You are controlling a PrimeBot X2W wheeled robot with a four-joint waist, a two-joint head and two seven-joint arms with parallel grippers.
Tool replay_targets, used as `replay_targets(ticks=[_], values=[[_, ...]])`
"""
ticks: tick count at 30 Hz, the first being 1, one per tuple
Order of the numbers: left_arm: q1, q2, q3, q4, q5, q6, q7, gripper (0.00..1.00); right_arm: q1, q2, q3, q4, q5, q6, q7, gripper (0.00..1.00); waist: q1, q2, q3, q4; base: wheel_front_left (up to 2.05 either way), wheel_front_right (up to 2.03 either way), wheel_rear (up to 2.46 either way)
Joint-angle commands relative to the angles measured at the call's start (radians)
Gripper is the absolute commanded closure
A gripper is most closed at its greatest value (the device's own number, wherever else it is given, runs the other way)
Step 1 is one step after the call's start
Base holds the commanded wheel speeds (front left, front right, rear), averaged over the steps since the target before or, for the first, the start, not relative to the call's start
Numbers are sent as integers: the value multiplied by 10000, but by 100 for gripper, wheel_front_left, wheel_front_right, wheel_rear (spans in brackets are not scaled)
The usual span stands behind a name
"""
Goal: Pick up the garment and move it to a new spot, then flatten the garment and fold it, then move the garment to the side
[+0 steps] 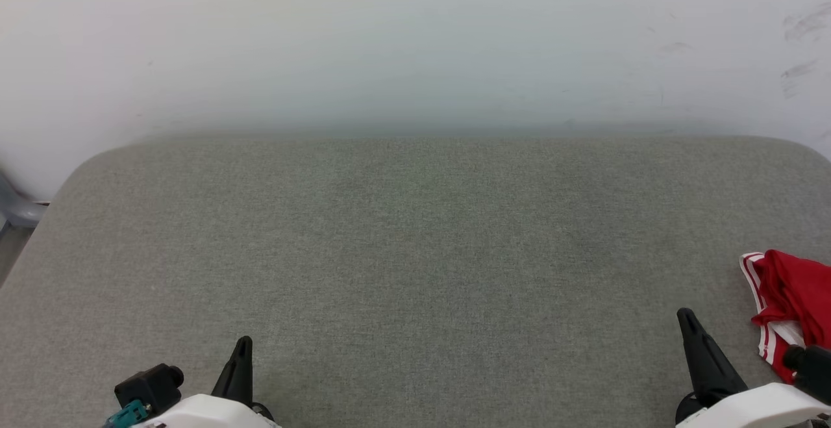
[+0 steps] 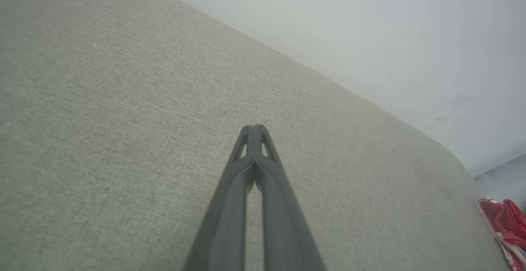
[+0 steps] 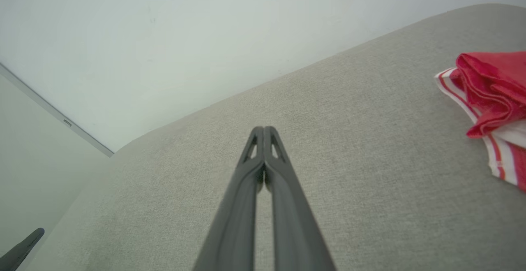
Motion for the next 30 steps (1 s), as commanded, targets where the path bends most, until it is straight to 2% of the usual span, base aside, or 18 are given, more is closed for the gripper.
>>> replay_targets(ticks=[1,30], values=[[-324,-21,140,-153,-330,-72,83,100,-302,-69,-3,-36,407,1,19,100,-1,0,6,-1,0,0,0],[-772,-469,999,-177,-3840,-562,1089,100,-1140,-100,-51,995,4498,0,158,100,-1,0,142,-39,0,0,0]])
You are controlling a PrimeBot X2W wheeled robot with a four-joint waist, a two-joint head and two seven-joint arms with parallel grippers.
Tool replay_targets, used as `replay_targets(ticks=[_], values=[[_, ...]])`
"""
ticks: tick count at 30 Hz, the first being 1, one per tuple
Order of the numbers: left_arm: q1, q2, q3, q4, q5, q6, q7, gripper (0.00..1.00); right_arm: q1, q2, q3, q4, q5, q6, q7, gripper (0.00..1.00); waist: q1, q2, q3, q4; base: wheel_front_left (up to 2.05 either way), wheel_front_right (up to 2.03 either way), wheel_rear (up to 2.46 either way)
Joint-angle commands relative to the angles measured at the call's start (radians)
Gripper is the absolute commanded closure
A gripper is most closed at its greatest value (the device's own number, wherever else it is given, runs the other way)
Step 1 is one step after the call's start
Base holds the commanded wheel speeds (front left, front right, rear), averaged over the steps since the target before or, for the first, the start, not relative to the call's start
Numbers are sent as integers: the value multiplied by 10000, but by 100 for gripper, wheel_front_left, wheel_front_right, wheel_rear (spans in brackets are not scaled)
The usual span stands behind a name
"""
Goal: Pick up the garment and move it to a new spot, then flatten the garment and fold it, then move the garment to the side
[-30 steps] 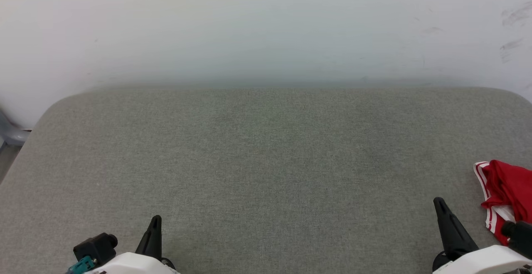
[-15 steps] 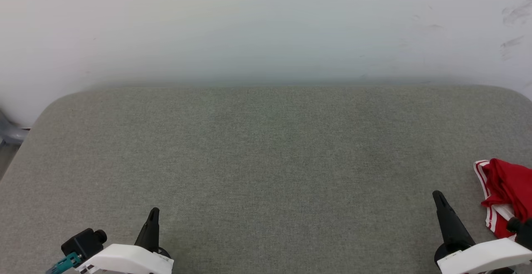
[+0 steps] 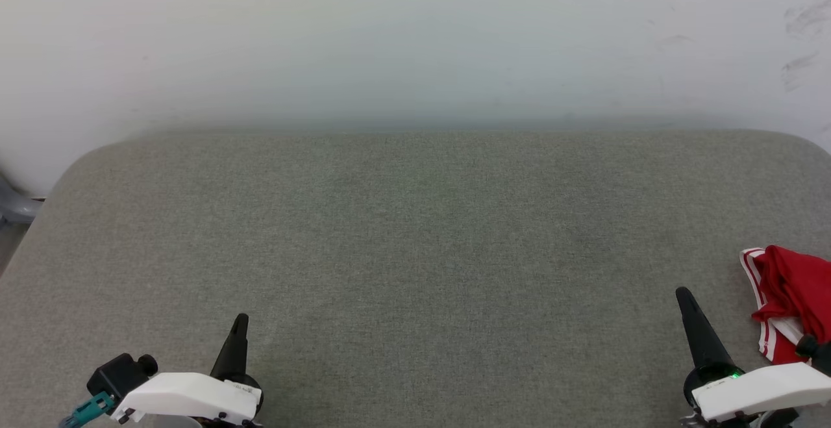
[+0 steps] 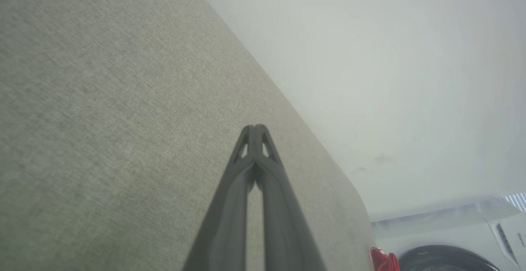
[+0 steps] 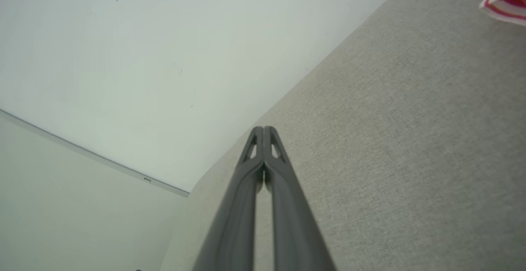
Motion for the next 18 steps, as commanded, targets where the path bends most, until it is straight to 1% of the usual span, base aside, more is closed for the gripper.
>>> replay_targets(ticks=[1,18], values=[[-253,14,83,-125,-180,-57,48,100,-243,-73,-21,-32,219,0,15,100,-1,0,3,-1,0,0,0],[-459,-203,493,-131,-1812,-296,521,100,-639,-71,-60,455,2118,-1,90,100,-1,0,83,-23,0,0,0]])
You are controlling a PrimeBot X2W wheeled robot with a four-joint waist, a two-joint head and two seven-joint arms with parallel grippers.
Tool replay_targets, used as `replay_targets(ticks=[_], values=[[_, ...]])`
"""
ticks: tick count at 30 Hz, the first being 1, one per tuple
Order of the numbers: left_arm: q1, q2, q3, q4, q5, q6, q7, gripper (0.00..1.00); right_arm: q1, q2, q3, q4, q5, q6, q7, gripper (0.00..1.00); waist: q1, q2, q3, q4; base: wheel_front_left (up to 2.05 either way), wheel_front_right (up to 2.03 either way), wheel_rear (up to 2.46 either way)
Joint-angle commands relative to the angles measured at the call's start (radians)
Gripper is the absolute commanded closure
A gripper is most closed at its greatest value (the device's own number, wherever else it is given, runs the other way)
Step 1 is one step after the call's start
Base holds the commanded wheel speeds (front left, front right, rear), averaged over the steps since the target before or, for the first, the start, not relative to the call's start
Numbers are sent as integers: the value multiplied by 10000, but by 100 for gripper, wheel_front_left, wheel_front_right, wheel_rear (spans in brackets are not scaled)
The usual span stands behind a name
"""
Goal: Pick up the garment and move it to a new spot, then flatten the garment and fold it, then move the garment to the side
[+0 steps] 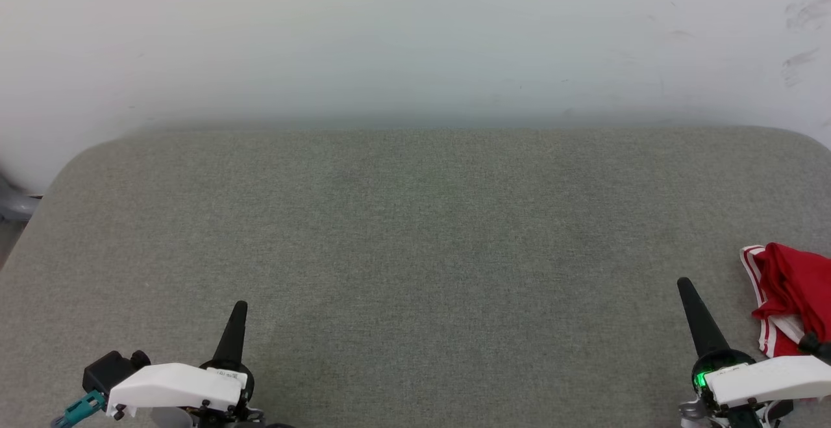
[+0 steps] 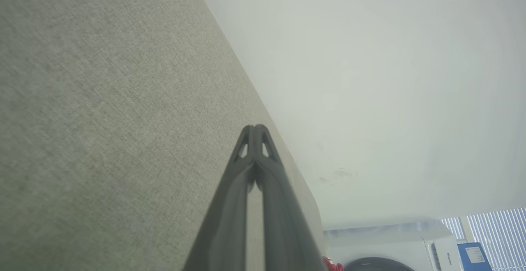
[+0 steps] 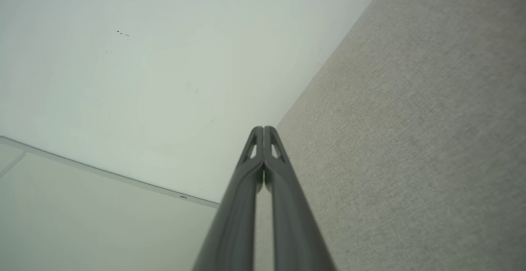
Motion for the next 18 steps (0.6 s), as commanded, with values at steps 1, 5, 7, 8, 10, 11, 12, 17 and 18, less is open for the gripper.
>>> replay_targets(ticks=[1,5,7,8,10,11,12,17,18], values=[[-224,-2,98,-104,-166,-93,59,100,-260,-61,-21,-6,225,-1,5,100,0,0,4,-1,0,0,0],[-273,-45,177,-105,-515,-134,154,100,-345,-60,-29,92,620,-1,21,100,0,0,23,-6,0,0,0],[-300,-68,215,-105,-682,-168,203,100,-367,-59,-35,148,822,-1,32,100,0,0,32,-9,0,0,0],[-313,-81,237,-107,-767,-179,226,100,-386,-58,-37,170,918,-1,38,100,0,0,37,-10,0,0,0],[-323,-102,280,-104,-940,-194,282,100,-436,-57,-43,218,1104,-1,51,100,0,0,46,-13,0,0,0],[-327,-111,301,-105,-1021,-210,308,100,-461,-57,-43,241,1198,-1,56,100,0,0,51,-14,0,0,0],[-335,-122,322,-103,-1099,-217,317,100,-482,-56,-46,263,1295,-1,62,100,0,0,56,-15,0,0,0],[-389,-180,421,-102,-1494,-262,438,100,-556,-54,-59,394,1743,-2,90,100,0,0,79,-22,0,0,0],[-394,-192,440,-101,-1572,-273,465,100,-576,-53,-60,415,1831,-2,84,100,0,0,84,-23,0,0,0]])
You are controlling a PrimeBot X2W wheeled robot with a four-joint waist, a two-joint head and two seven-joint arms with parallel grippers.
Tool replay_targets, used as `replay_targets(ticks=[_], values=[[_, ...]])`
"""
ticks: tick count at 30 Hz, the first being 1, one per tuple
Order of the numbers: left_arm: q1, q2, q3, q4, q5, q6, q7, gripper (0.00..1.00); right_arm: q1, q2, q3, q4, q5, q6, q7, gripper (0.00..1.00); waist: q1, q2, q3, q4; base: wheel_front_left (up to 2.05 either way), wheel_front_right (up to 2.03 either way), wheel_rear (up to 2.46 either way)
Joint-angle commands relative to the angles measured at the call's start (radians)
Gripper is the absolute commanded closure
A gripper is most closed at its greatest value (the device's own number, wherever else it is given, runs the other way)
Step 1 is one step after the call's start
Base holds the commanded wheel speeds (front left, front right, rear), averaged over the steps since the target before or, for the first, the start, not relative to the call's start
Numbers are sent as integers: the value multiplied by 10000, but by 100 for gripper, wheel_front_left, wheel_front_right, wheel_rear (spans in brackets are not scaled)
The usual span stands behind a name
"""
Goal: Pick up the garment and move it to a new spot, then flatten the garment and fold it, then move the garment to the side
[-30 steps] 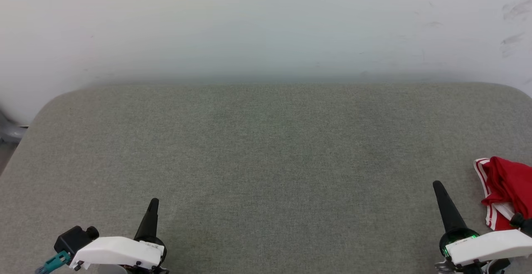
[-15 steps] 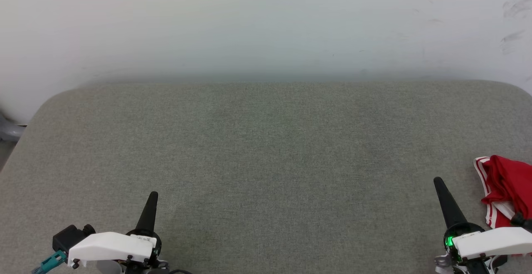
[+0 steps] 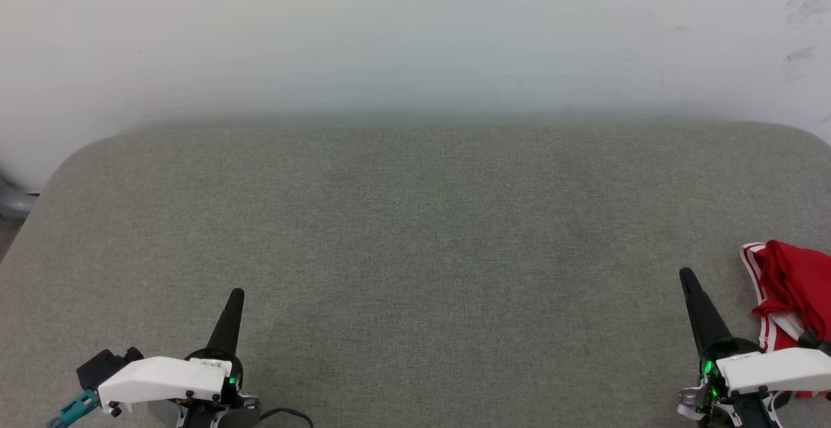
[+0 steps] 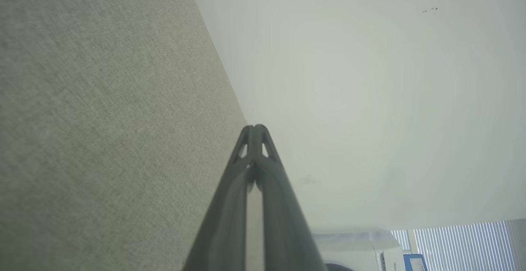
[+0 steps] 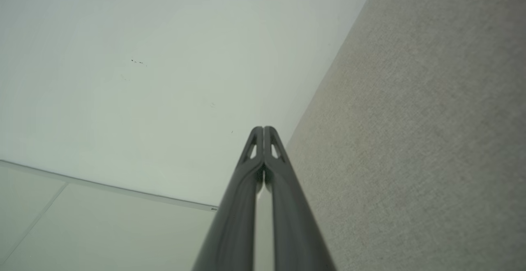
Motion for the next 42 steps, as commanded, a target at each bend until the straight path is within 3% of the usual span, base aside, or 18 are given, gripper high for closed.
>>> replay_targets(ticks=[1,36,42], values=[[-191,-34,85,-71,-174,-49,87,100,-215,-51,-17,15,206,-2,16,100,0,-1,4,-1,0,0,0],[-455,-336,654,-69,-2507,-378,748,100,-764,-21,-96,720,2886,-3,151,100,-1,-1,169,-47,0,0,0],[-448,-338,650,-67,-2493,-370,746,100,-746,-13,-105,721,2854,-3,163,100,-1,-1,172,-48,0,0,0]])
